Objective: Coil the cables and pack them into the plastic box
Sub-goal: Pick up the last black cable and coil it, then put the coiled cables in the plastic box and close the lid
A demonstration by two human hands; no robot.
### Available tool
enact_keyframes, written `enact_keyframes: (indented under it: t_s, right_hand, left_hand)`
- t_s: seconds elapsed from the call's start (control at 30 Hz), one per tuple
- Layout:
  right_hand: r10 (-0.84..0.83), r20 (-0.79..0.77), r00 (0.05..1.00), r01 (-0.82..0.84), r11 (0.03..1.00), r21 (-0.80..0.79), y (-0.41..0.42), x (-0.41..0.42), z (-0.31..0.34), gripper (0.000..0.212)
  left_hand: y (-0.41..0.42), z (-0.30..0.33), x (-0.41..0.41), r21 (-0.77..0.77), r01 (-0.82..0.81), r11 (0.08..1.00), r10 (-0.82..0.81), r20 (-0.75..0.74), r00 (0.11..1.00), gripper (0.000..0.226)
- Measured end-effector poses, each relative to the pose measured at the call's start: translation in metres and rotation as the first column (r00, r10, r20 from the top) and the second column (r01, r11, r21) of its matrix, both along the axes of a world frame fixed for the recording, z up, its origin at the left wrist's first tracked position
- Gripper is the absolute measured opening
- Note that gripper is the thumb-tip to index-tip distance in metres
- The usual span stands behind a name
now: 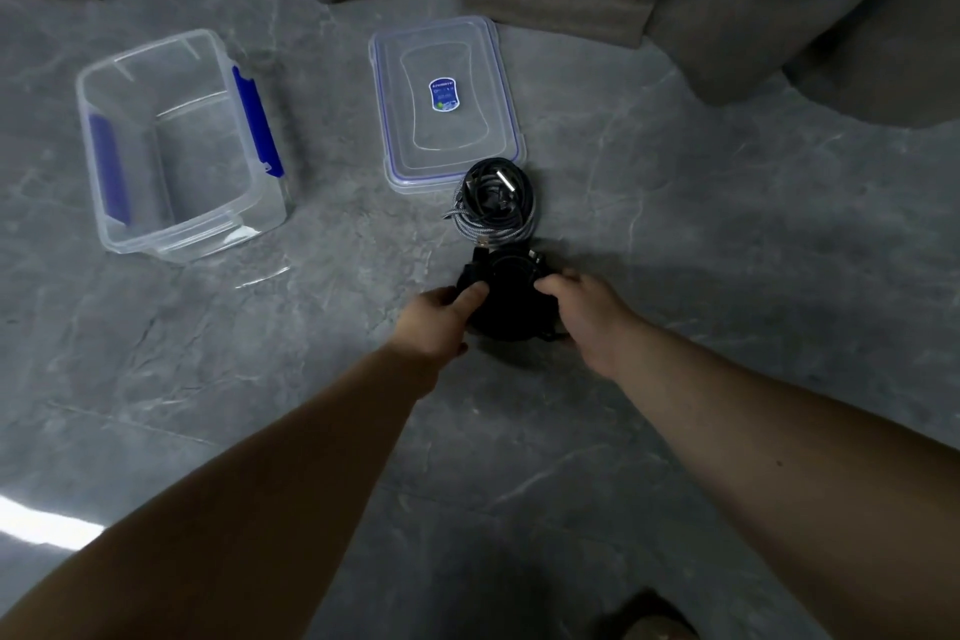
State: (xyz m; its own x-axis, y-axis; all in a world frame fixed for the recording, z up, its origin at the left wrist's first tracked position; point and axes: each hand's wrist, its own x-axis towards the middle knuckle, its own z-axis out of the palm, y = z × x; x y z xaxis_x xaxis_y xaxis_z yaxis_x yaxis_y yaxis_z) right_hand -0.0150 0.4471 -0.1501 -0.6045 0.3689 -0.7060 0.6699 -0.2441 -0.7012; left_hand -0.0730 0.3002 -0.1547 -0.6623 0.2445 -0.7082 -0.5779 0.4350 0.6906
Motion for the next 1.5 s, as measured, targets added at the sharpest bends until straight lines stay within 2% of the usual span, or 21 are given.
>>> enact_keyframes:
  t_s: [0.07,0.23,0.37,0.5,0.67,0.87,1.03,1.13,1.33,1.5]
  right_hand:
    - [-0.004,-0.002,1.000,0.004,1.000,-0.030,-0.002,0.001,0.002,0.007]
    - [-0.016,-0.014,1.000,0.014,0.995,-0.101,-0.016,0.002,0.008,0.005]
    - [0.006,-0.046,0.999,-0.011,0.994,-0.111,-0.034,-0.004,0.016,0.007]
    - [0.049,-0.115,0.992,-0.062,0.992,-0.111,-0.066,-0.025,0.032,0.013]
    - [0.134,-0.253,0.958,-0.162,0.983,-0.092,-0.108,-0.073,0.064,0.008]
    - [0.216,-0.371,0.903,-0.239,0.971,-0.017,-0.158,-0.144,0.098,0.014]
    - [0.208,-0.333,0.920,-0.203,0.978,0.051,-0.199,-0.191,0.123,0.012]
    - [0.180,-0.265,0.947,-0.160,0.983,0.094,-0.225,-0.216,0.149,0.034]
    - [0.171,-0.237,0.956,-0.165,0.985,0.044,-0.239,-0.265,0.167,0.027]
    - [0.144,-0.268,0.953,-0.146,0.989,0.012,-0.228,-0.308,0.143,0.028]
  left_hand:
    - [-0.003,0.000,0.000,0.013,-0.004,1.000,0.004,0.002,1.000,0.034]
    - [-0.017,0.004,0.002,0.017,-0.039,0.999,0.039,-0.011,0.999,0.031]
    - [-0.036,0.020,-0.001,0.039,-0.081,0.996,0.082,-0.032,0.996,0.026]
    - [-0.068,0.047,-0.018,0.041,-0.122,0.992,0.126,-0.116,0.985,0.016]
    - [-0.112,0.079,-0.058,0.065,-0.160,0.985,0.171,-0.235,0.957,0.038]
    - [-0.164,0.111,-0.116,0.106,-0.225,0.969,0.247,-0.332,0.910,0.042]
    - [-0.199,0.135,-0.160,0.135,-0.232,0.963,0.265,-0.342,0.902,0.041]
    - [-0.221,0.155,-0.188,0.179,-0.234,0.956,0.281,-0.315,0.907,0.040]
    - [-0.231,0.166,-0.232,0.175,-0.261,0.949,0.303,-0.296,0.906,0.028]
    - [-0.216,0.152,-0.256,0.126,-0.303,0.945,0.328,-0.316,0.890,0.043]
